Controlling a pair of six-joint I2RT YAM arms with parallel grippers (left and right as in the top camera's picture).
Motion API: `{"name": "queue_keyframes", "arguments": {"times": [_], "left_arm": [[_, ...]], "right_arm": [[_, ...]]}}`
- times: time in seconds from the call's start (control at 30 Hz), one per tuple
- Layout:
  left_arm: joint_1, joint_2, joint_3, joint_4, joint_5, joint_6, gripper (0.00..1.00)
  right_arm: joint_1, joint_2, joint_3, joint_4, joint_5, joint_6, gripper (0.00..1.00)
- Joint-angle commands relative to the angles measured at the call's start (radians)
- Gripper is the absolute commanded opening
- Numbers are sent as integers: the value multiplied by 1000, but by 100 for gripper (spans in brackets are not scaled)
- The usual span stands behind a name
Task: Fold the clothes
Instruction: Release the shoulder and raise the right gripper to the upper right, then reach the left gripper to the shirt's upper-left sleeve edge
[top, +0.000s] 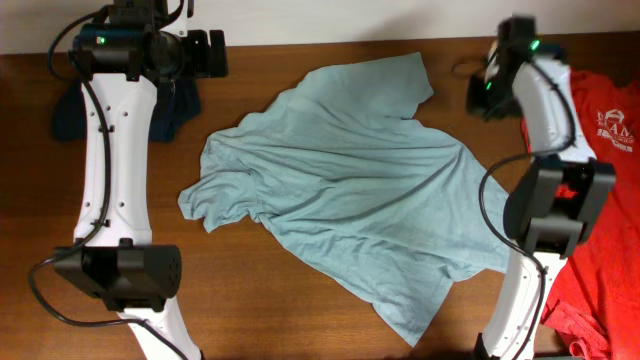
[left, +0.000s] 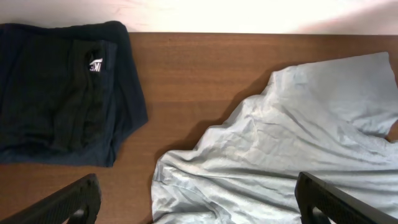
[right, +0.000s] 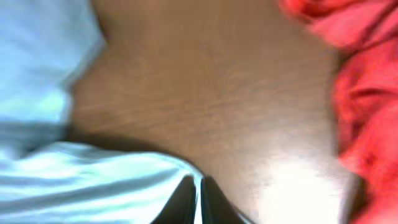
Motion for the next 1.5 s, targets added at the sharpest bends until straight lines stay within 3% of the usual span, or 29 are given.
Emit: {"name": "queue_keyframes", "arguments": {"times": [0.0,0.2,0.23,0.3,0.33,0.57,0.8,0.93,0.97,1.0,1.03,1.07,1.17,1.37,1.47], "left_arm": [[-1,-26,7,-1,10,5,99],[-1,-26,7,-1,10,5,99],[-1,-26,7,-1,10,5,99],[-1,-26,7,-1,10,5,99],[-1,-26,7,-1,10,5,99],[-1,-26,7,1,11,5,99],[-1,-26,7,141,10,5,99],[-5,-24,7,251,110,5,99],[-10,-19,7,271,152,9,89],[-15,-13,7,288,192,23,71],[-22,-5,7,304,210,24,60],[-31,8,7,319,212,24,58],[-69,65,7,364,210,24,60],[-158,230,7,451,210,133,79],[-193,309,7,474,187,196,79]], "right_arm": [[0,-23,216,-138,-19,-8,10],[1,-23,310,-205,-166,-8,21],[1,-23,310,-206,-166,-8,31],[-1,-23,309,-206,-148,-8,82],[-1,-23,309,-209,-133,-8,100],[0,-21,309,-215,-116,-8,99],[0,-21,309,-215,-116,-8,99],[0,-21,309,-215,-116,-8,99],[0,-21,309,-215,-116,-8,99],[0,-21,309,-215,-116,-8,99],[0,-21,309,-215,-116,-8,99],[0,-21,309,-215,-116,-8,99],[0,-21,309,-215,-116,-8,99],[0,-21,309,-215,-116,-8,99],[0,-21,309,-215,-116,-8,99]]}}
